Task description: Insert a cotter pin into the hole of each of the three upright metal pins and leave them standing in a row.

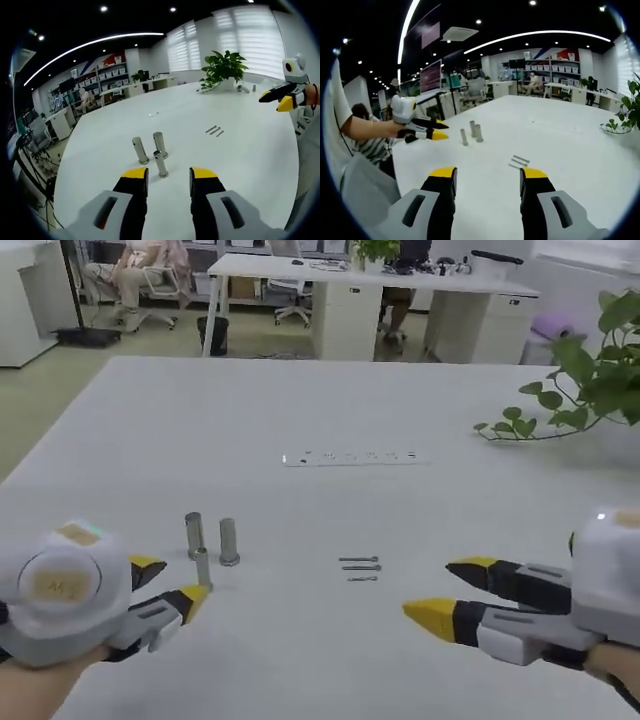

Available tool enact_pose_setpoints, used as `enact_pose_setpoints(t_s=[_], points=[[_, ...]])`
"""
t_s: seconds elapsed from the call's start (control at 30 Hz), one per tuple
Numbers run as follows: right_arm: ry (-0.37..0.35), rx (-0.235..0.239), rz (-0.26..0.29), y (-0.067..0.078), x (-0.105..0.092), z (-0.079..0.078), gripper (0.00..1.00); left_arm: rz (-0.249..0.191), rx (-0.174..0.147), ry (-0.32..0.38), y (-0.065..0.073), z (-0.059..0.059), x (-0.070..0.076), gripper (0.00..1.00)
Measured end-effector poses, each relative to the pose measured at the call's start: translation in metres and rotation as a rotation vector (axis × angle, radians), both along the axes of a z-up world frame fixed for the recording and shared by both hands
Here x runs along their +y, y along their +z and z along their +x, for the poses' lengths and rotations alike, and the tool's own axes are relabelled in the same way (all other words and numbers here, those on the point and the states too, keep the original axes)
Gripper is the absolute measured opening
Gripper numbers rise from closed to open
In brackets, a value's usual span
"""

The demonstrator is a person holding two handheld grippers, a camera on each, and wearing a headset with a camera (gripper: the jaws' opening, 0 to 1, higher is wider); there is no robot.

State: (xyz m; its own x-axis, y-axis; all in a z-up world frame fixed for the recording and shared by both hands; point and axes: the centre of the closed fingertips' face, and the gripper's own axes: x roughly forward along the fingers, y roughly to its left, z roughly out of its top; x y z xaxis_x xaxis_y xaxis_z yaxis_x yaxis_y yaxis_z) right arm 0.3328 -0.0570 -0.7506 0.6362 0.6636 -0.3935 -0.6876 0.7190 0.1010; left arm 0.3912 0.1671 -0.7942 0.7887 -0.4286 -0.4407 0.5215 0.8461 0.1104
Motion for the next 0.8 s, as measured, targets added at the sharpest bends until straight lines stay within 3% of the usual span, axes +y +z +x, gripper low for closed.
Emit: enact_pose_setpoints(t_s=[0.17, 0.3, 0.47, 0.53, 0.8], points=[[0.009, -0.004, 0.003, -0.001, 0.004, 0.006, 0.51, 0.014, 0.007, -0.003, -0.011, 0.013, 0.000, 0.29], [0.022, -0.003, -0.006, -0.004, 0.007, 0.010, 0.48, -0.006, 0.032, 0.016, -0.020, 0.024, 0.001, 0.27], [0.029, 0.004, -0.014, -0.008, 0.008, 0.015, 0.47, -0.020, 0.038, 0.030, -0.027, 0.034, -0.001, 0.24], [0.028, 0.010, -0.017, -0.010, 0.008, 0.017, 0.46, -0.038, 0.048, 0.034, -0.030, 0.037, -0.002, 0.23], [0.015, 0.041, -0.009, -0.018, 0.010, 0.022, 0.46, -0.038, 0.059, 0.021, -0.039, 0.042, -0.008, 0.19]])
